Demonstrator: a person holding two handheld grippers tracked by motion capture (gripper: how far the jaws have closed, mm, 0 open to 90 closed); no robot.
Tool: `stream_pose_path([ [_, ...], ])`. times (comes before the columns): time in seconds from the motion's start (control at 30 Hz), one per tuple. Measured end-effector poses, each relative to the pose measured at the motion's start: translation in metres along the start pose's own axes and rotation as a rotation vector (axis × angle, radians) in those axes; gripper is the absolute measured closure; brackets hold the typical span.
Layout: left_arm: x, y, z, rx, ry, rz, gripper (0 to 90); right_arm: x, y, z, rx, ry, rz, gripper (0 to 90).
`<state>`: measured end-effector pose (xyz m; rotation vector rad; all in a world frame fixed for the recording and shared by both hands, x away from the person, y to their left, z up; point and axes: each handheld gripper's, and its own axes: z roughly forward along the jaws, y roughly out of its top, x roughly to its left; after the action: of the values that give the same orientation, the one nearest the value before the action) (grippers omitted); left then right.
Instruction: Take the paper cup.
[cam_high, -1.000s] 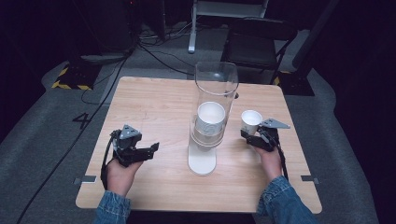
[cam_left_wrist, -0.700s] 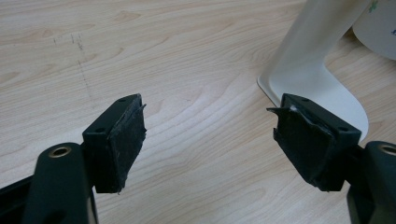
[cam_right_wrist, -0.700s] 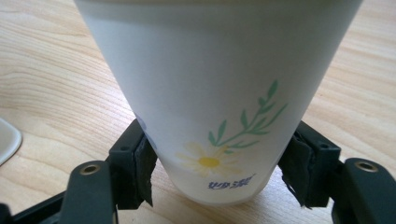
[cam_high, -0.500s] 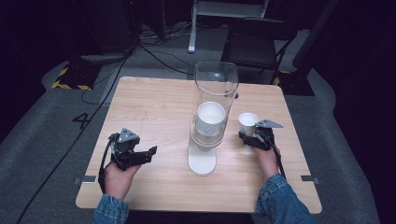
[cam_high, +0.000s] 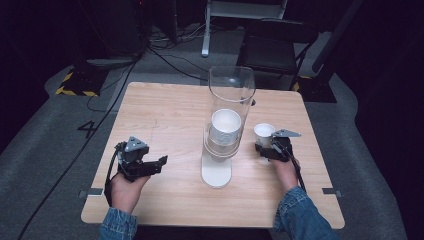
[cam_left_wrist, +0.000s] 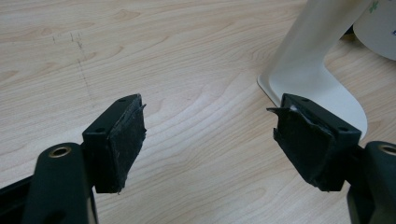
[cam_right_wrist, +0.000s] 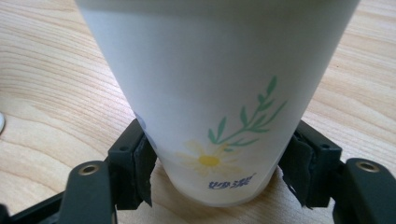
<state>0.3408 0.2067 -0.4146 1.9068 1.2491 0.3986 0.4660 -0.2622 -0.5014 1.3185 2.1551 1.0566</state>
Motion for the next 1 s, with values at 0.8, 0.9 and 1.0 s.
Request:
stream_pose_path([
  [0.8, 0.002, 0.005, 0.001, 0.004, -0.011, 0.002, 24.4, 0.000, 0.006, -0.027, -0.046, 0.009, -0.030, 15.4],
  [0.9, 0.002, 0.005, 0.001, 0.001, -0.011, 0.009, 24.4, 0.000, 0.008, -0.039, -0.053, 0.015, -0.022, 15.1],
  [1.0, 0.002, 0.006, 0.001, -0.003, -0.011, 0.007, 24.4, 0.000, 0.010, -0.047, -0.075, 0.017, -0.023, 15.1],
])
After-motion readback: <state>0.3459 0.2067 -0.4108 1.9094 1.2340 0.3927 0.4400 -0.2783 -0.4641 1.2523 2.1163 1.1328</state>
